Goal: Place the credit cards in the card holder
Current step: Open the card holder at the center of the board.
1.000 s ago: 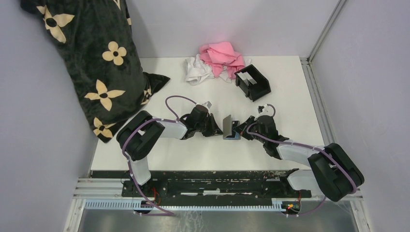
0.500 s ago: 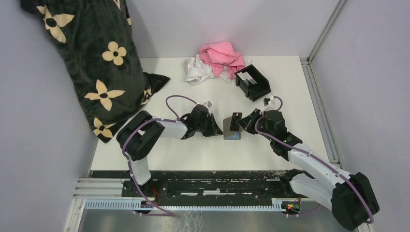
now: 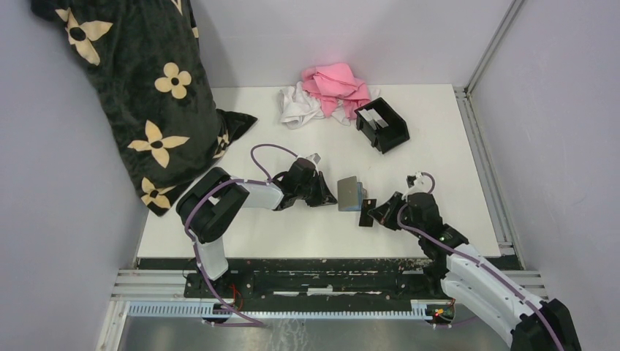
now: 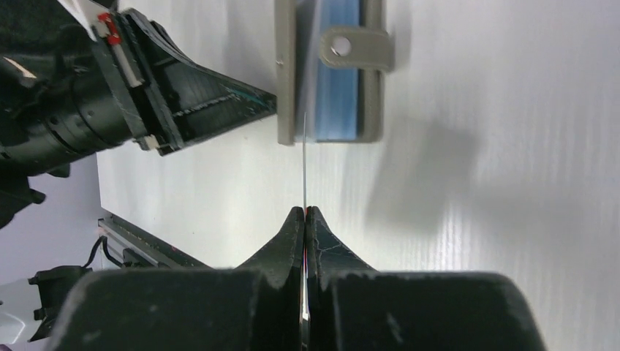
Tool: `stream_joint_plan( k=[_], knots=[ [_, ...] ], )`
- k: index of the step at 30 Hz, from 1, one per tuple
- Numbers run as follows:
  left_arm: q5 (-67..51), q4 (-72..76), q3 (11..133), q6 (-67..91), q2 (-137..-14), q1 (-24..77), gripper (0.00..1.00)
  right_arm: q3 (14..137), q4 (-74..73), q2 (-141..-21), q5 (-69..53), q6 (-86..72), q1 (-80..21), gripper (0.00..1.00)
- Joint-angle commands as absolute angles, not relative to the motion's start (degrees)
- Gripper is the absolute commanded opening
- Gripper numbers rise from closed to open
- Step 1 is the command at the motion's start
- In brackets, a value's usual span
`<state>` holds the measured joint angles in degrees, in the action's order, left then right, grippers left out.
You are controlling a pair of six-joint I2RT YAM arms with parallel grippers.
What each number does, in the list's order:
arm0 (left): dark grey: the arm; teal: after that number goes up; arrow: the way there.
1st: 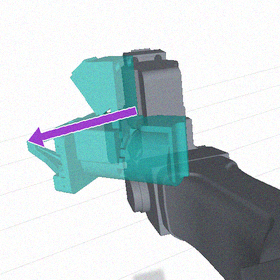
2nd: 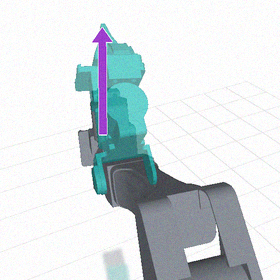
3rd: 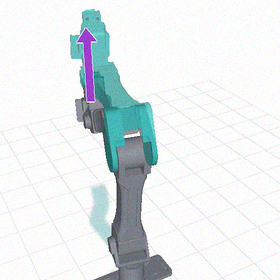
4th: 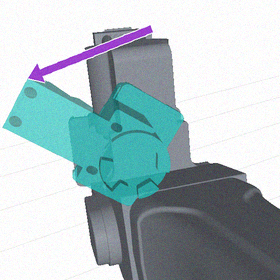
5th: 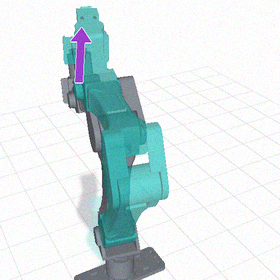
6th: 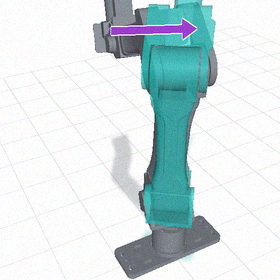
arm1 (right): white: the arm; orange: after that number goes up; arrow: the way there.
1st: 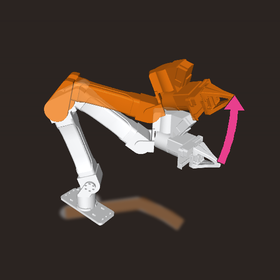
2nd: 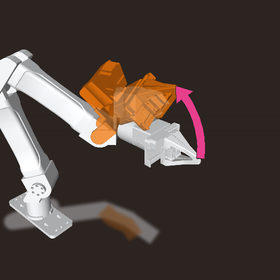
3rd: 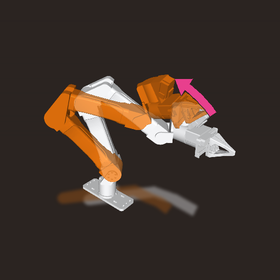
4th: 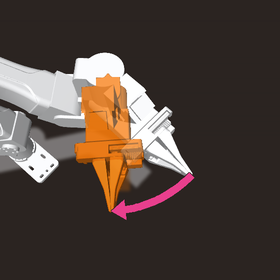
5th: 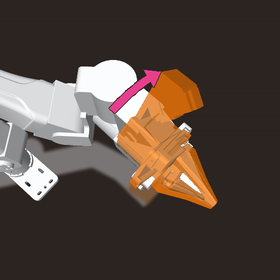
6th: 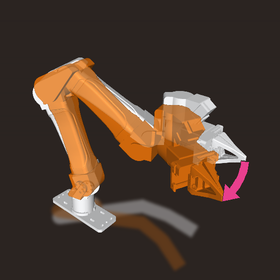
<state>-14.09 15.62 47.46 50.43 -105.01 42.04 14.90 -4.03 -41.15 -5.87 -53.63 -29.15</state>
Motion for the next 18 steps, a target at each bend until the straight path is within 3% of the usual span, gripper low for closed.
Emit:
stream_joint_plan(
  k=[1,18],
  knots=[
    [-13.3,12.0,48.1,47.0,-105.6,42.4,0.14,10.8,-4.8,-37.3,-7.5,-56.2,-29.4,0.01],
    [-13.0,11.3,49.0,46.8,-106.1,42.4,0.14,6.7,3.0,-39.2,-9.6,-60.1,-30.9,0.01]
  ],
)
